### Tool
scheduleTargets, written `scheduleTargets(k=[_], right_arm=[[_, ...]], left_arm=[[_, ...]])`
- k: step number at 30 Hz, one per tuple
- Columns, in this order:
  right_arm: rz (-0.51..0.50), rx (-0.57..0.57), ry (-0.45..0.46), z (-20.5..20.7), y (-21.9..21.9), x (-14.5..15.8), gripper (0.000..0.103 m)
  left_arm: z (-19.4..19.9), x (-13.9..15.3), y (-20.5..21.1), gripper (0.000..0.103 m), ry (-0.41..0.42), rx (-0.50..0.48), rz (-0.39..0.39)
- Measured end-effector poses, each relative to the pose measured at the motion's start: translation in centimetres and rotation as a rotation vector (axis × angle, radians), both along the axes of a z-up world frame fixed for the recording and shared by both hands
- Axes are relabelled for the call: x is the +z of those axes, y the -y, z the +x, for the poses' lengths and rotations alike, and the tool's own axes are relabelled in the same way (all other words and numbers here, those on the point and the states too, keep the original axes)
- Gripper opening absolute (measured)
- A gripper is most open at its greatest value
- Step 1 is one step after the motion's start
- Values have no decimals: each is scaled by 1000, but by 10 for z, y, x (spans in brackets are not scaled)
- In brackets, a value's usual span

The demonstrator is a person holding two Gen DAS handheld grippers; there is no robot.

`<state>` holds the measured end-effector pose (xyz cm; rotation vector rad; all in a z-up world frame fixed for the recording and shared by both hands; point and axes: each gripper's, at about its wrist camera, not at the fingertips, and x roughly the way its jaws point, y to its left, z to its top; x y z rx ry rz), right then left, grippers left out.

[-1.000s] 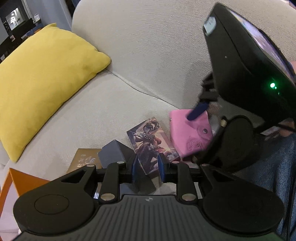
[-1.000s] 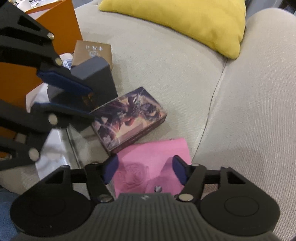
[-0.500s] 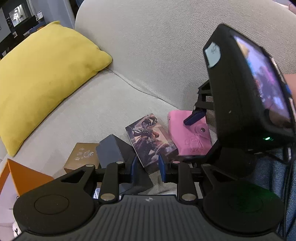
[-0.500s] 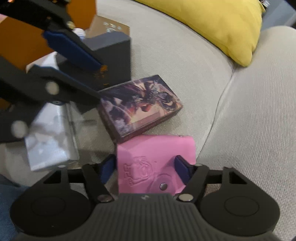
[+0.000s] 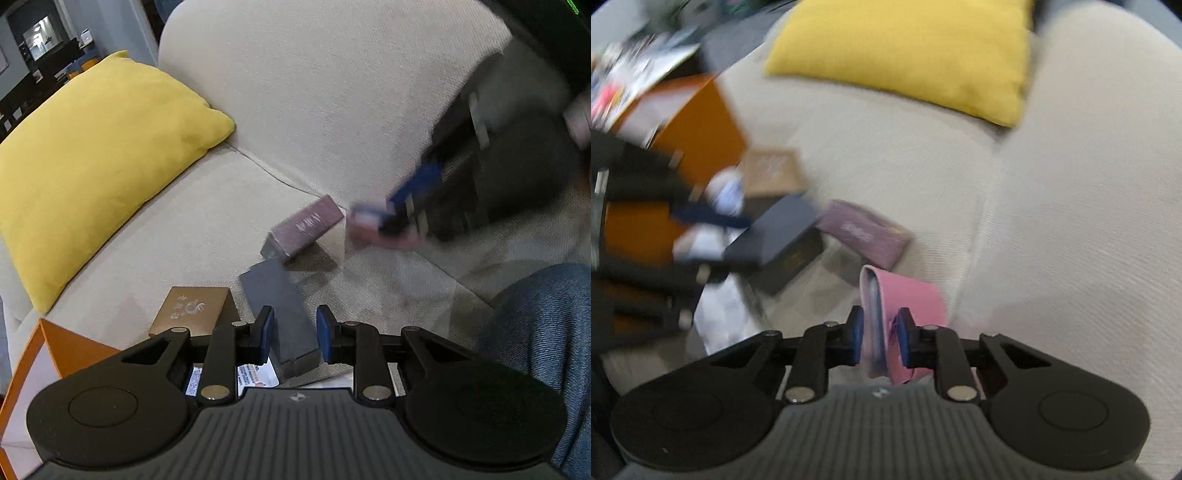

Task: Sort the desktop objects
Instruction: 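Grasp the small purple box with the left tool while the right tool holds the pink wallet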

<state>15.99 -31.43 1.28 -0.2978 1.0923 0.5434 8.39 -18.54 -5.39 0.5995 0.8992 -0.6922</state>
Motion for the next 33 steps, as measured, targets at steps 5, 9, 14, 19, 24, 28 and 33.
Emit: scheduleTargets(k=[5,9,14,19,24,28,33], right_arm=[[-31,-91,6,15,17,-8,18],[-33,-44,-14,16,9,-14,20],[-52,-53,-17,22,12,-12,19],[-52,-72,-30,32,13,-14,19],[-54,-72,-31,32,10,-15,19],[-45,-80,-45,33,11,-15,20],[-40,-83,-47,34,10,-16,20]], left_arm=[[-5,-7,17,41,40,-75,52],[-11,-12,31,51,70,-156,102],[-15,-19,40,51,87,-241,158],[-20,-30,42,52,89,-342,191],[-17,-42,51,58,80,-366,221],[-15,-56,60,65,87,-430,267],[-11,-76,67,67,112,-456,338]])
